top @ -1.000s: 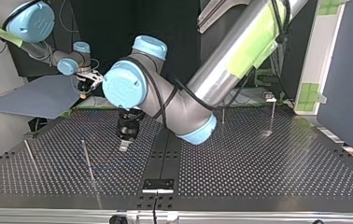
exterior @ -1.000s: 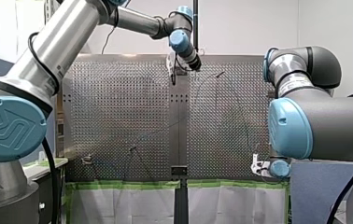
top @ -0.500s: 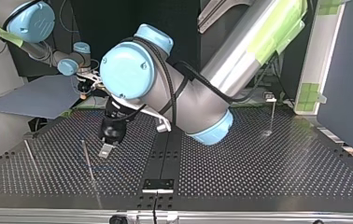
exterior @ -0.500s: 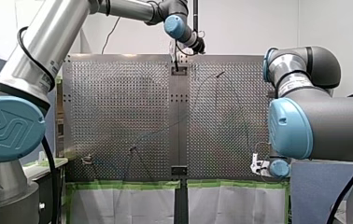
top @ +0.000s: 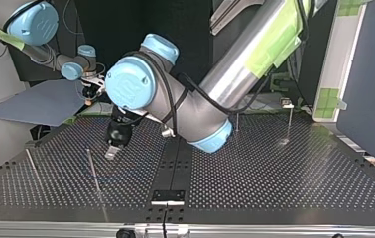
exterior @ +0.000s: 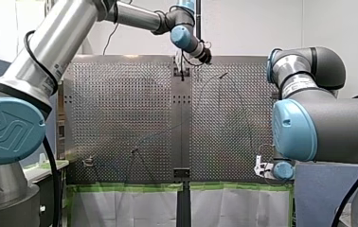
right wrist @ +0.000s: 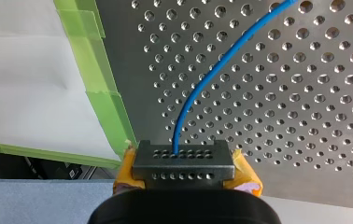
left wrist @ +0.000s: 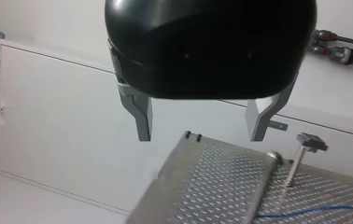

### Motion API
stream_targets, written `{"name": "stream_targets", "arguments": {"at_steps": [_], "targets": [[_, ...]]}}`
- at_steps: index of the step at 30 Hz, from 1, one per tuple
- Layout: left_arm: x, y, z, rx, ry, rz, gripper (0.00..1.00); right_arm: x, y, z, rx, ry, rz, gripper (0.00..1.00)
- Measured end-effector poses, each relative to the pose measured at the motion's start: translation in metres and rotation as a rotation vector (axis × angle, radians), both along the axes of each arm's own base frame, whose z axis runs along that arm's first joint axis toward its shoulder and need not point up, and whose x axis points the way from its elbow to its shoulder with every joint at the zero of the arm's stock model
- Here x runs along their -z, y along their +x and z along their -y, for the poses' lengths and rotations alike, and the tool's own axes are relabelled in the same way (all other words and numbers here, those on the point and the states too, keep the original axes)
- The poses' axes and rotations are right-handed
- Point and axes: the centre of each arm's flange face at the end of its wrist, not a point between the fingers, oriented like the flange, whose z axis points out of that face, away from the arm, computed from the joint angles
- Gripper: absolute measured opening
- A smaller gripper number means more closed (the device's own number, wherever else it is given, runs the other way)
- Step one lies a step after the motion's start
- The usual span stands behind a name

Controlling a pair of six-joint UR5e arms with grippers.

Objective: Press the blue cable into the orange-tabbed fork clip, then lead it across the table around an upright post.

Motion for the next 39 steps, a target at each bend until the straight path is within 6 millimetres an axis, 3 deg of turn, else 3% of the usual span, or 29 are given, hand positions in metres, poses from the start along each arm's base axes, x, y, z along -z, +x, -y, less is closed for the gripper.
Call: {"name": "stream_targets", "arguments": {"at_steps": [7, 39], "targets": [[0.018, 0.007, 0.004, -0.02, 0.022, -0.02, 0.98, 0.0, 0.0, 0.001, 0.001, -0.001, 0.004, 0.0], [0.02, 0.011, -0.006, -0.142, 0.045, -0.016, 0.98, -0.001, 0.004, 0.001, -0.006, 0.008, 0.003, 0.0]]}}
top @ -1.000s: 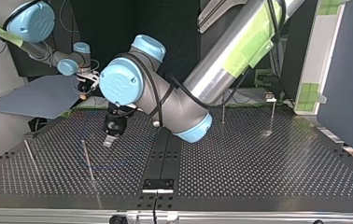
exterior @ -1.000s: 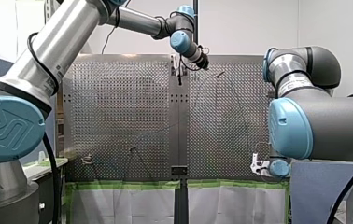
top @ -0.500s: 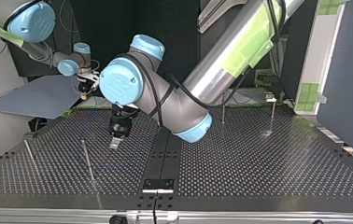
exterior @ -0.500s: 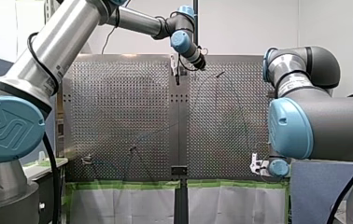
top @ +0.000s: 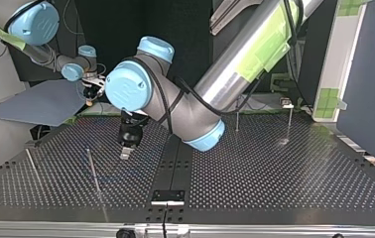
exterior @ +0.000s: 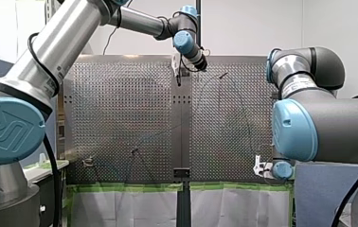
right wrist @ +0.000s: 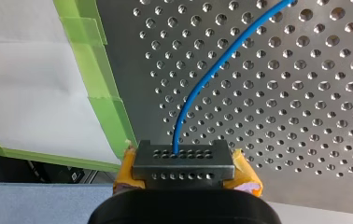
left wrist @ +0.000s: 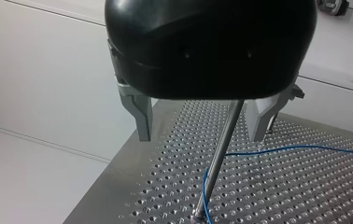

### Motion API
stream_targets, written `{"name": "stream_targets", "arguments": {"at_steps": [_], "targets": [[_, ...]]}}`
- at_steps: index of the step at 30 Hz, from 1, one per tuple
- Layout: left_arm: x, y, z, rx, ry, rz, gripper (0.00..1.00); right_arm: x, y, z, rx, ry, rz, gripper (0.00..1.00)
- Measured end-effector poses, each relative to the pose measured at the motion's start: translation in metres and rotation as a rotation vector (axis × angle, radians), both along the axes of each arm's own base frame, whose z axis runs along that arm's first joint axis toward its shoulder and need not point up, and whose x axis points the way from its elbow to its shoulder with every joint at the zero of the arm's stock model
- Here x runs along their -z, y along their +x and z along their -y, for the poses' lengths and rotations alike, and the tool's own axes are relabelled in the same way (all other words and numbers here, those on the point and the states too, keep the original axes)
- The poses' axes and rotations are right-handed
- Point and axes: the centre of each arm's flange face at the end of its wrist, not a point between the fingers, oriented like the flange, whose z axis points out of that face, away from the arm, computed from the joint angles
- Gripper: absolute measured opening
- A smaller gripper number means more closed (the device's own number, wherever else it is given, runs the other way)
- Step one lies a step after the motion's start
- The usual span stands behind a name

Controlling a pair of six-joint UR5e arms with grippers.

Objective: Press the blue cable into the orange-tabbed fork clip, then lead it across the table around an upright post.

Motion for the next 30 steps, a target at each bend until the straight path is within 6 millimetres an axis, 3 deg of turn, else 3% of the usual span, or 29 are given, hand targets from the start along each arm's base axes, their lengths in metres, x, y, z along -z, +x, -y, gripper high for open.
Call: {"name": "stream_targets", "arguments": {"at_steps": [17, 23, 30], "targets": [[0.002, -0.001, -0.002, -0.018, 0.002, -0.013, 0.98, 0.0, 0.0, 0.0, -0.002, 0.0, 0.001, 0.0], [0.004, -0.014, -0.007, -0.009, 0.029, -0.028, 0.98, 0.0, 0.001, 0.0, -0.003, 0.001, -0.001, 0.0], [-0.014, -0.03, -0.019, -0.004, -0.004, 0.022, 0.98, 0.0, 0.004, -0.001, -0.008, 0.0, -0.002, 0.0]]}}
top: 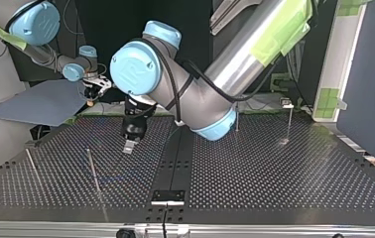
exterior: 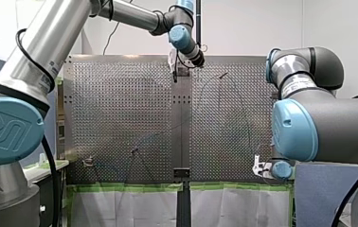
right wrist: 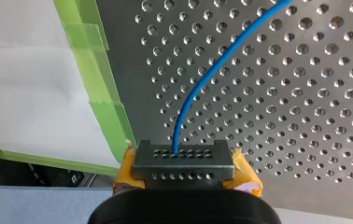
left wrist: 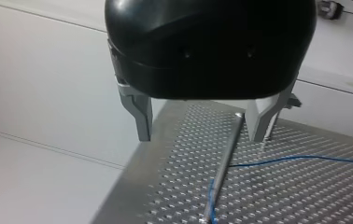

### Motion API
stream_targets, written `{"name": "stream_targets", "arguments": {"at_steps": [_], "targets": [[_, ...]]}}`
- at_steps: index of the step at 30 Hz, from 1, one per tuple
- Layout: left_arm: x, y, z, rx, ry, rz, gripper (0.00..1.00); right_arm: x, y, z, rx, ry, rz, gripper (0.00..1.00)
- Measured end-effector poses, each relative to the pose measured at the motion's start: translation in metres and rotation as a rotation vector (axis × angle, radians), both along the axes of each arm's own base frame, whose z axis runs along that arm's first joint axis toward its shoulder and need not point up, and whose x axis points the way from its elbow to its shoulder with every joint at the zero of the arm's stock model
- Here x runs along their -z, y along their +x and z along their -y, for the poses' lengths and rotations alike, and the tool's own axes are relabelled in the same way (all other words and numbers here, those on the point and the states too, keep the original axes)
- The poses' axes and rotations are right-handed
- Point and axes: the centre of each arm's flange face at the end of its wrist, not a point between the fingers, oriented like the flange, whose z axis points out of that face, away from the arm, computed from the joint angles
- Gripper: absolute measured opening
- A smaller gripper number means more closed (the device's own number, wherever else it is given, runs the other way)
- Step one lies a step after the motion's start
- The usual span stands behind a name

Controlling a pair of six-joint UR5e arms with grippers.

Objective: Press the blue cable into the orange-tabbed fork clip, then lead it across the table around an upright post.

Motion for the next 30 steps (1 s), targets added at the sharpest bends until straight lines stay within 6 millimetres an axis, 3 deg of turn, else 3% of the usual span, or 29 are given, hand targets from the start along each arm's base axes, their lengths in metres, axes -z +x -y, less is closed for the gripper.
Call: {"name": "stream_targets", "arguments": {"at_steps": [30], "targets": [[-0.061, -0.059, -0.063, -0.001, -0.22, 0.199, 0.98, -0.002, 0.015, -0.002, -0.023, 0.0, -0.007, 0.0]]}}
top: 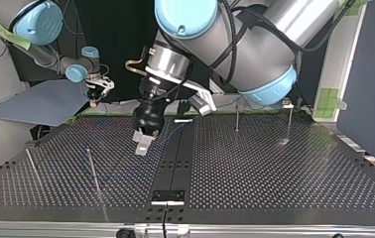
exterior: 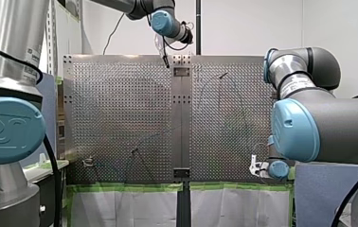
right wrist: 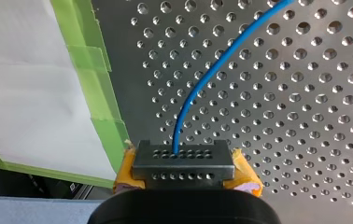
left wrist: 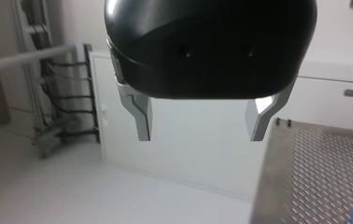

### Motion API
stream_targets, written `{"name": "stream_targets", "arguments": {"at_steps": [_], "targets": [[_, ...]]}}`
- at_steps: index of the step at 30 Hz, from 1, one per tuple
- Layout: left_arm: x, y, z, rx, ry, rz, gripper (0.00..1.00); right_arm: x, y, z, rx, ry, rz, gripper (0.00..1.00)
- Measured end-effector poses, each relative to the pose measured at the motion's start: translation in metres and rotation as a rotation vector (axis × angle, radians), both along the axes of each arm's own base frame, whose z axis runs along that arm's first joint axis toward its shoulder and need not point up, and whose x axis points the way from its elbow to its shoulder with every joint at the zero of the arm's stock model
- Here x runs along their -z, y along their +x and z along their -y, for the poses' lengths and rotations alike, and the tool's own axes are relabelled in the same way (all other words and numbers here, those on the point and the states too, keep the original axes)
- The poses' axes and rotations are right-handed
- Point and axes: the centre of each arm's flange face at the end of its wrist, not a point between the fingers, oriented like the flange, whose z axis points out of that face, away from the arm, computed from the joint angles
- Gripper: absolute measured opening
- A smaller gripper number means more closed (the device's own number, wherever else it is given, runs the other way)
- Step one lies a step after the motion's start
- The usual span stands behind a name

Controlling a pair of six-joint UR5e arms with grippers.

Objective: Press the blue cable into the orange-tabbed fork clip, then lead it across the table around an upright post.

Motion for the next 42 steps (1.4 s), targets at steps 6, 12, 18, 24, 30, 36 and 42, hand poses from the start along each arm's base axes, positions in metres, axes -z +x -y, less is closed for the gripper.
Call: {"name": "stream_targets", "arguments": {"at_steps": [6, 12, 18, 24, 30, 36, 42], "targets": [[-0.01, -0.017, -0.013, 0.015, -0.038, 0.049, 0.98, 0.0, 0.001, -0.001, -0.001, 0.005, -0.005, 0.0], [-0.018, -0.032, -0.026, 0.017, -0.084, 0.087, 0.98, 0.0, 0.001, -0.001, -0.001, 0.006, -0.006, 0.0], [-0.024, -0.049, -0.039, -0.002, -0.137, 0.12, 0.98, 0.0, 0.001, -0.001, -0.001, 0.006, -0.006, 0.0], [-0.005, -0.05, -0.042, -0.049, -0.15, 0.116, 0.98, 0.0, 0.001, -0.001, -0.001, 0.005, -0.006, 0.0], [0.012, -0.051, -0.046, -0.07, -0.16, 0.117, 0.98, 0.0, 0.001, 0.0, -0.001, 0.003, -0.005, 0.0], [0.04, -0.048, -0.044, -0.072, -0.157, 0.107, 0.98, -0.001, 0.001, 0.0, -0.001, 0.003, -0.005, 0.0], [0.078, -0.042, -0.041, -0.076, -0.127, 0.071, 0.98, 0.0, 0.001, 0.0, -0.001, 0.003, -0.005, 0.0]]}}
